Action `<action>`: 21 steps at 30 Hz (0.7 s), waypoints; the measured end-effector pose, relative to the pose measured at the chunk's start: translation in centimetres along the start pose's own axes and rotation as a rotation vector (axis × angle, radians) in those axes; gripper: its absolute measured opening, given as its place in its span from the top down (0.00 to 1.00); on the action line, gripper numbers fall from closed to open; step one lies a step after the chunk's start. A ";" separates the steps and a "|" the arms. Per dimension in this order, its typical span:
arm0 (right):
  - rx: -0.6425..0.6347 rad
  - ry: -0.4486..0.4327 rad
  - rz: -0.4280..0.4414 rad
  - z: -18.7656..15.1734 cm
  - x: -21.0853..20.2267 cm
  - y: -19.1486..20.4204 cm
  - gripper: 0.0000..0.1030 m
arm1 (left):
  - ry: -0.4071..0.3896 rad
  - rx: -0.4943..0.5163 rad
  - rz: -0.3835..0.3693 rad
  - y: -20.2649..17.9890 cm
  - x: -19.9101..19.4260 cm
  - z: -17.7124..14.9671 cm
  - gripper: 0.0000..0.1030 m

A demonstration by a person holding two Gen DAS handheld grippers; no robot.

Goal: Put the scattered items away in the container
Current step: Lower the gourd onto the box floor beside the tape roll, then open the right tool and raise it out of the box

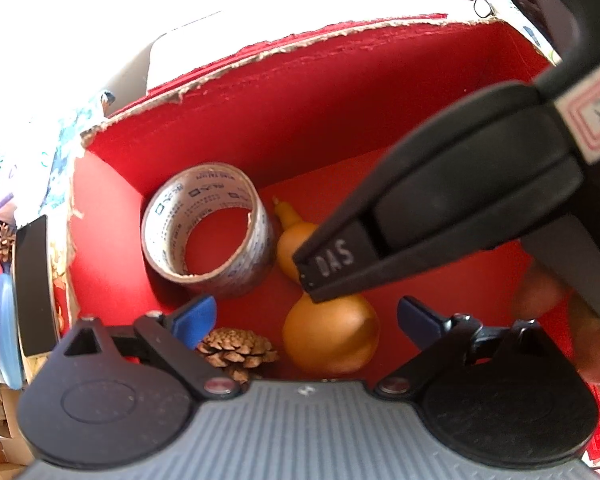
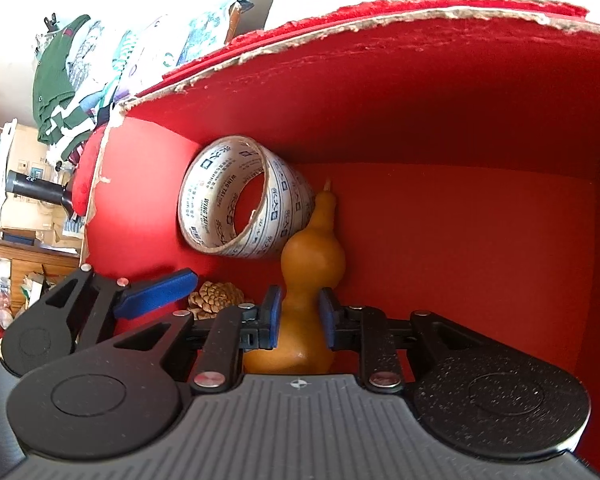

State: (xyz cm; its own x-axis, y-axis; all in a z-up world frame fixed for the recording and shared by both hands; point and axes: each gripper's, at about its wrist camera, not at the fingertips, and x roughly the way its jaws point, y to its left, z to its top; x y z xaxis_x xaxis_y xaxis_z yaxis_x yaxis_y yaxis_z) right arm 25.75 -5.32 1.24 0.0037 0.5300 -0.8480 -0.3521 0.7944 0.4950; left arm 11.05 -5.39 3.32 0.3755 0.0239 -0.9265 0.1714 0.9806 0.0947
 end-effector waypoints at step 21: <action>0.001 -0.076 -0.118 -0.6 -0.4 -1.3 0.77 | -0.011 -0.016 -0.023 -3.7 -2.1 -2.0 0.04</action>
State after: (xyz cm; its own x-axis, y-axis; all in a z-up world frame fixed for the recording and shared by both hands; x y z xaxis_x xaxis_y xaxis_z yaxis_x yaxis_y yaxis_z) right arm 25.62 -6.71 0.83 0.1160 0.4541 -0.8834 -0.3443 0.8526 0.3931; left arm 7.83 -8.66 4.18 0.3817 -0.0005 -0.9243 0.1652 0.9839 0.0677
